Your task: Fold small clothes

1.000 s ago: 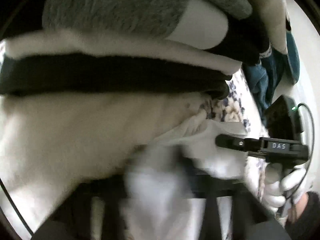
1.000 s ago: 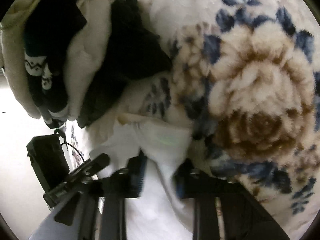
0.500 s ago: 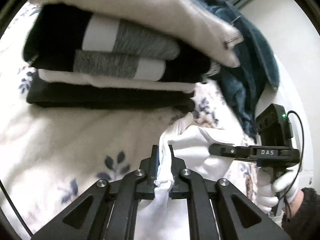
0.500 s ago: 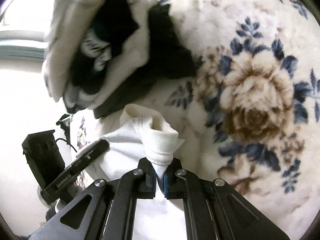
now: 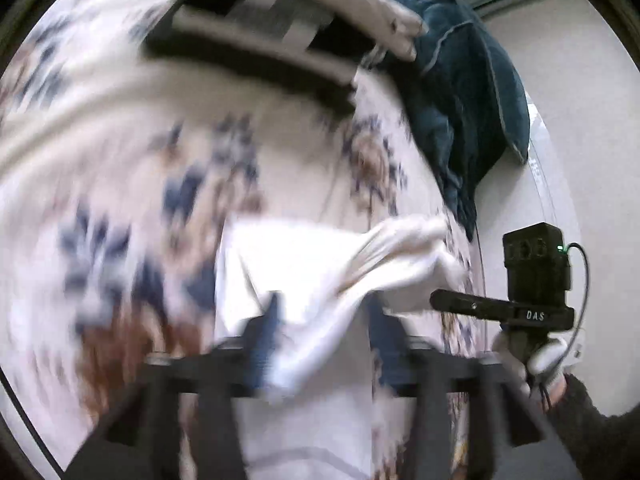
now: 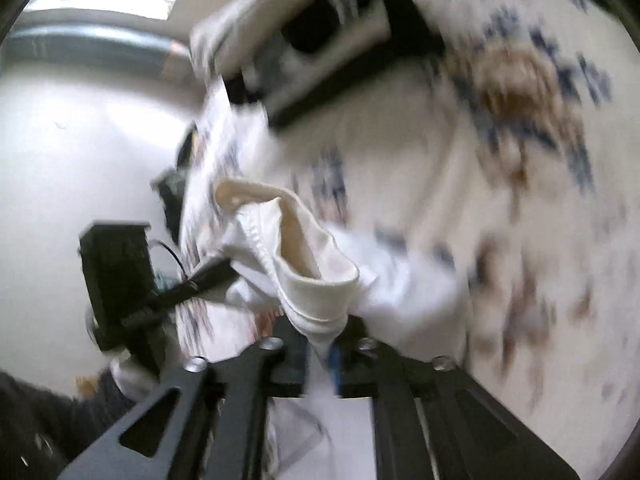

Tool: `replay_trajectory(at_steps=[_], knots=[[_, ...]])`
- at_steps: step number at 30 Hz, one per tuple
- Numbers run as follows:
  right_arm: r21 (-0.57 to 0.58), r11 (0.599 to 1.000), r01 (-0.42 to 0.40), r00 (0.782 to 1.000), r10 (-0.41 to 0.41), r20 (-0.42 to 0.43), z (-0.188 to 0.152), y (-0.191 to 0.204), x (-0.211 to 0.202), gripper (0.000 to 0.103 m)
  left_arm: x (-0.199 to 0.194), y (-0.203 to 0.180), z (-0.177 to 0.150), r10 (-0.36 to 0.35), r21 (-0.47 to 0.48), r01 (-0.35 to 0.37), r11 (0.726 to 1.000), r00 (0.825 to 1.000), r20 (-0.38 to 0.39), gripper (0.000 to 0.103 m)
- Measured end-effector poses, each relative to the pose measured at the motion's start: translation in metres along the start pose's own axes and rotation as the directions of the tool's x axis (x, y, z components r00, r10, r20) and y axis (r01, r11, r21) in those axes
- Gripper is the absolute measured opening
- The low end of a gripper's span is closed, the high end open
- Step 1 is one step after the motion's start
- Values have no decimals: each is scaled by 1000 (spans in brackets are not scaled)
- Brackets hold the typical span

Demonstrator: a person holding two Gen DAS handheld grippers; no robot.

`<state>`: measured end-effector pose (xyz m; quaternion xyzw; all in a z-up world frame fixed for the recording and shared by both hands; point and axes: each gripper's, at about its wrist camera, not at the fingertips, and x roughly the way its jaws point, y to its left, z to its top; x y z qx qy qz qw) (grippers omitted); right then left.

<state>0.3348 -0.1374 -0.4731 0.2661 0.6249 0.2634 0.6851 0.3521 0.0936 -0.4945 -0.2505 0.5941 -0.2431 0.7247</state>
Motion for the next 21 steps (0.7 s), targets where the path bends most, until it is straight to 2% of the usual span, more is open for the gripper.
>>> replay_trajectory(at_steps=[1,2,4,6,9,11,14,15,17,18,20,21], knots=[[10,1000,11,1000,-11,-25,-17,-4,0,35,-2,3,-10,20,-16,-20,1000,1000,-15,66],[22,1000,13,999,-12,-38,-28,-9,0,40,-5,8,-21,28,-34,-29,999,999,-32,65],[71,997,13,998,-9,-55,-52,-21,-5,60,-11,18,-35,59,-77,-64,995,997,-57,66],[121,993,-2,999,6,-31,-66,-31,-11,62,-16,24,-39,68,-107,-74,991,996,-56,66],[199,980,-14,1000,12,13,-70,-44,-17,62,-12,27,-32,112,-141,-117,983,993,-46,66],[233,972,13,999,-23,40,-68,-46,-14,62,-3,23,-23,140,-123,-144,982,989,-37,66],[226,973,36,997,-52,64,-58,-34,0,62,24,13,-12,206,-66,-209,976,977,-46,66],[204,978,43,996,-58,68,-54,-26,8,62,34,15,-12,238,-54,-241,969,970,-58,66],[171,979,110,991,-121,58,-48,-16,24,62,58,23,-19,287,-53,-294,954,953,-101,65],[156,973,171,984,-178,30,-49,-13,38,62,69,28,-25,334,-40,-343,939,931,-144,65],[117,952,282,959,-282,-15,-57,-9,56,60,80,39,-43,396,-24,-411,911,890,-225,65],[95,933,347,938,-344,-46,-67,-9,67,59,79,43,-53,405,-26,-423,906,882,-242,65]])
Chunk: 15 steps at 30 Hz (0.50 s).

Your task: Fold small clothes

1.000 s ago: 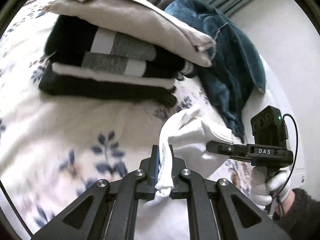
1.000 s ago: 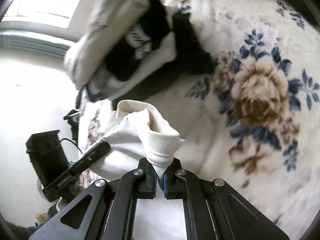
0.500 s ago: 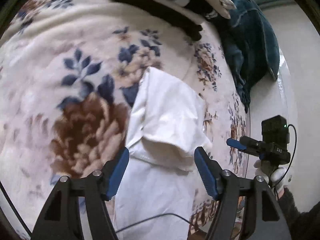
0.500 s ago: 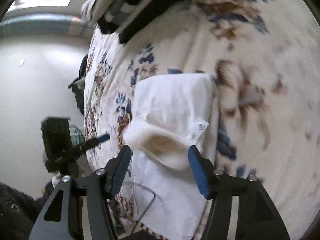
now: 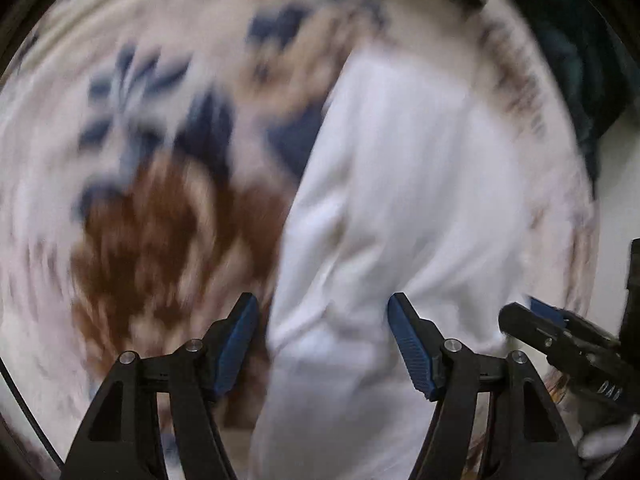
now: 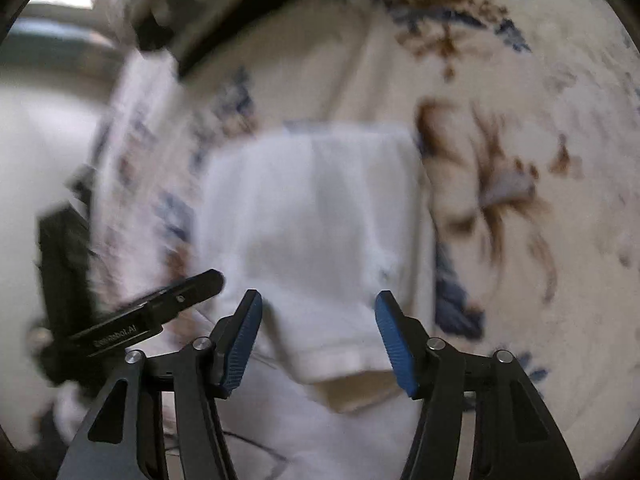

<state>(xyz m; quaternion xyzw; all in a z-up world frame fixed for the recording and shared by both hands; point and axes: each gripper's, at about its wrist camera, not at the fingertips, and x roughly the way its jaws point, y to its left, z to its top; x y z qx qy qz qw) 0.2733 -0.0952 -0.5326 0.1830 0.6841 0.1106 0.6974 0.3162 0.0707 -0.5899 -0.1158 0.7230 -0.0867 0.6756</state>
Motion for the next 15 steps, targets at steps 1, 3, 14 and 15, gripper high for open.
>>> replay_trajectory(at_steps=[1,3,14,15], knots=[[-22,999,44,998,-45,-38,-11,1,10,56,0,3,-8,9,3,-9,1000,1000,-9,65],[-52,996,76,995,-79,-65,-29,-2,15,56,-8,11,-25,-5,2,5,1000,1000,-16,64],[252,955,-156,988,156,22,-46,-58,-30,56,-57,54,-61,-232,-102,239,966,970,75,65],[264,951,-159,987,161,11,-54,-60,-32,56,-59,61,-70,-242,-110,249,962,968,68,66]])
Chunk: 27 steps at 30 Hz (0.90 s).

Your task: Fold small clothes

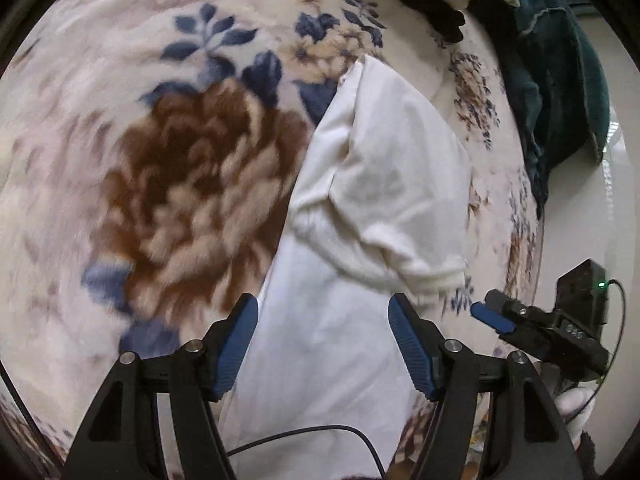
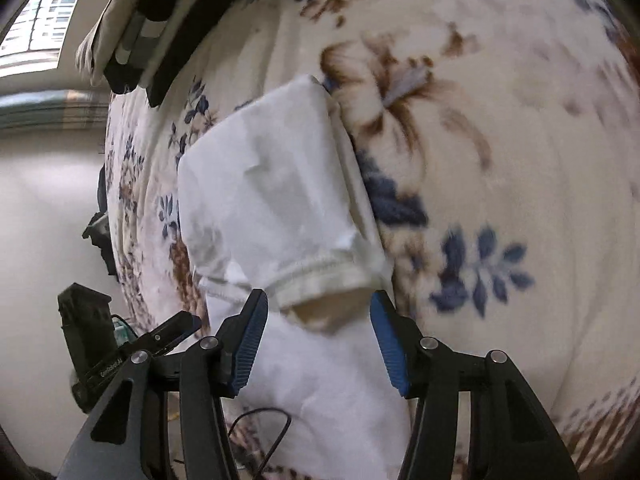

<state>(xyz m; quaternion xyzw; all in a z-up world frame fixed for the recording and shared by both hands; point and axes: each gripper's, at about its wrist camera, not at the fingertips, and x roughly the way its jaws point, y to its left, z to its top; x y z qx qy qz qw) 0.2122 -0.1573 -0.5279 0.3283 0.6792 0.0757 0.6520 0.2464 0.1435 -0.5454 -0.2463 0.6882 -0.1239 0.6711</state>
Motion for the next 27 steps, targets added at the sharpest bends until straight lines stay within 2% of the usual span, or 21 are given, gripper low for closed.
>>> replay_trajectory(at_steps=[3,8,14,17,21,22,23,24,27], knots=[[27,999,19,999,-18,-33,-22,-8,-1,56,-7,19,-31,-7,-30,5,1000,998,-59,66],[75,995,61,993,-53,-104,-79,-42,-5,56,-11,43,-90,52,-46,-59,997,987,-153,69],[116,992,54,978,-29,-205,-140,-80,18,56,18,62,-150,59,-64,-77,995,966,-251,69],[126,992,26,963,9,-268,-170,-93,38,56,30,63,-168,42,-72,-64,995,962,-269,69],[201,979,-26,954,84,-289,-198,-108,53,56,29,50,-177,82,-7,-86,996,974,-211,65],[245,968,-50,951,121,-283,-204,-114,55,56,27,48,-177,76,-6,-78,997,980,-185,55],[275,959,-73,950,151,-272,-208,-119,55,56,24,47,-178,87,1,-88,996,982,-165,26],[297,950,-100,950,180,-256,-212,-123,54,56,21,48,-179,91,4,-91,996,985,-150,7],[318,937,-142,952,218,-216,-220,-130,47,56,9,51,-186,70,-11,-72,997,993,-96,6]])
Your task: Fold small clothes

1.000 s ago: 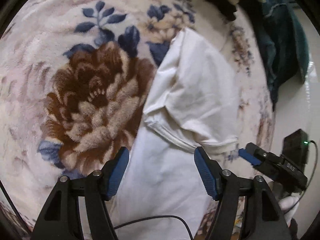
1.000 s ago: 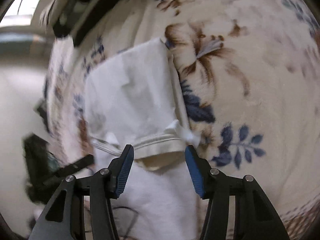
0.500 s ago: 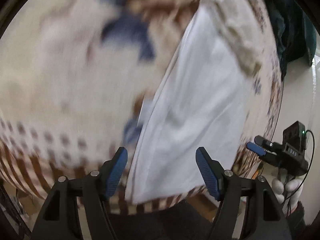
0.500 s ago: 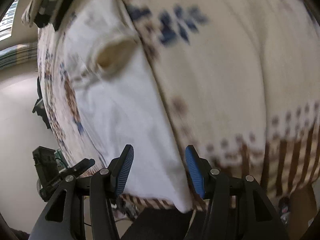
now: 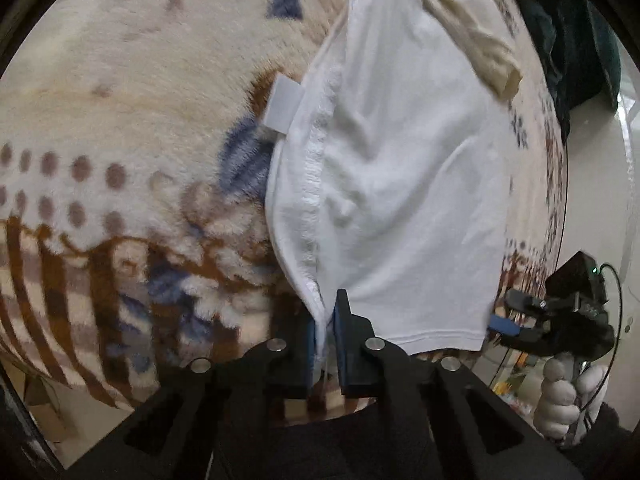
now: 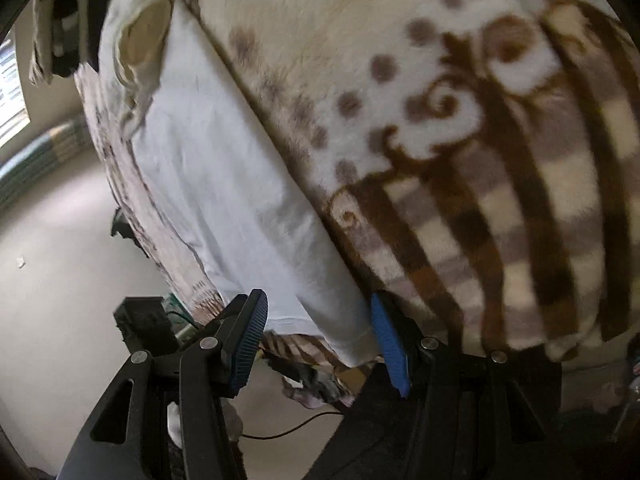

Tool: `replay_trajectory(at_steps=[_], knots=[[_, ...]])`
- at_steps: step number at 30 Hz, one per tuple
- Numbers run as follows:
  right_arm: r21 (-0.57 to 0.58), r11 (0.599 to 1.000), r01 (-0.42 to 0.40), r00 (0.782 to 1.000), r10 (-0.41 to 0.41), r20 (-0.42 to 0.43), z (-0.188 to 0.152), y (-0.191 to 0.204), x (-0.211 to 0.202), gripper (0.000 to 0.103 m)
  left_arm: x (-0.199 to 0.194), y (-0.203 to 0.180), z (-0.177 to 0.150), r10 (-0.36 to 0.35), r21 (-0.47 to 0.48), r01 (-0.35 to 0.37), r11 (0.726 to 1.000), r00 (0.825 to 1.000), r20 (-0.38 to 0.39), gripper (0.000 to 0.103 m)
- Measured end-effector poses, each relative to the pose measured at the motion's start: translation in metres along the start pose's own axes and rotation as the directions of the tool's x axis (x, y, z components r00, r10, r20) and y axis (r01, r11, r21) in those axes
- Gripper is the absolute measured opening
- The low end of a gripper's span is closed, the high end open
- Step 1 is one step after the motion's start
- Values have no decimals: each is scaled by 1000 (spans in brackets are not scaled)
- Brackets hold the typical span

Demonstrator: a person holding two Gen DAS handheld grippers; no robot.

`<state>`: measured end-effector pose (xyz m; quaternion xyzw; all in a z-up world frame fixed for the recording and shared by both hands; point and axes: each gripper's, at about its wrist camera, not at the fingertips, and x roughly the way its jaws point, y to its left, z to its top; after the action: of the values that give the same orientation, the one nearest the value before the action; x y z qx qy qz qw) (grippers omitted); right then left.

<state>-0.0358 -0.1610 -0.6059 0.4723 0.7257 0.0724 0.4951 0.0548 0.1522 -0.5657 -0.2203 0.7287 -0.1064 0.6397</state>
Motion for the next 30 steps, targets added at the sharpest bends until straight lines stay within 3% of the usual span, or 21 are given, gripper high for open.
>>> replay_trajectory(at_steps=[7,10,11,13,14,15,17,21,23,24,26,28,30], knots=[[-49,998,34,999,-35,-8,0,-2,4,56,-5,13,-7,-17,-24,18,1000,999,26,6],[-50,999,18,999,-19,-30,6,1,20,56,-5,33,-7,-85,-71,84,994,996,-10,8],[-51,999,13,999,-15,-35,8,1,24,56,-8,39,-7,-112,-107,110,988,994,-15,14],[-56,998,14,999,-16,-46,10,6,30,56,-12,51,-10,-181,-170,178,969,983,-5,45],[-65,998,16,999,-19,-47,10,9,33,56,-17,59,-13,-233,-206,232,951,972,21,68],[-74,997,17,999,-21,-50,9,12,34,56,-22,67,-15,-260,-233,264,936,964,51,77],[-77,997,13,998,-17,-54,8,17,38,56,-23,78,-18,-262,-260,269,927,963,64,77],[-70,998,2,998,-6,-59,9,14,39,56,-5,72,-16,-220,-219,214,952,975,-2,77],[-68,998,-3,998,-1,-61,13,8,37,56,-5,57,-15,-153,-160,151,976,988,-4,75],[-68,998,-3,998,-1,-61,12,9,37,55,-7,50,-15,-139,-130,138,982,990,7,57],[-81,997,2,998,-7,-62,11,9,35,43,-13,37,-19,-130,-85,132,988,991,29,5],[-110,994,17,998,-23,-60,9,10,33,15,-22,29,-21,-123,-68,127,990,991,62,5],[-136,991,13,998,-21,-55,4,18,31,9,-30,27,-22,-120,-86,126,988,990,73,5]])
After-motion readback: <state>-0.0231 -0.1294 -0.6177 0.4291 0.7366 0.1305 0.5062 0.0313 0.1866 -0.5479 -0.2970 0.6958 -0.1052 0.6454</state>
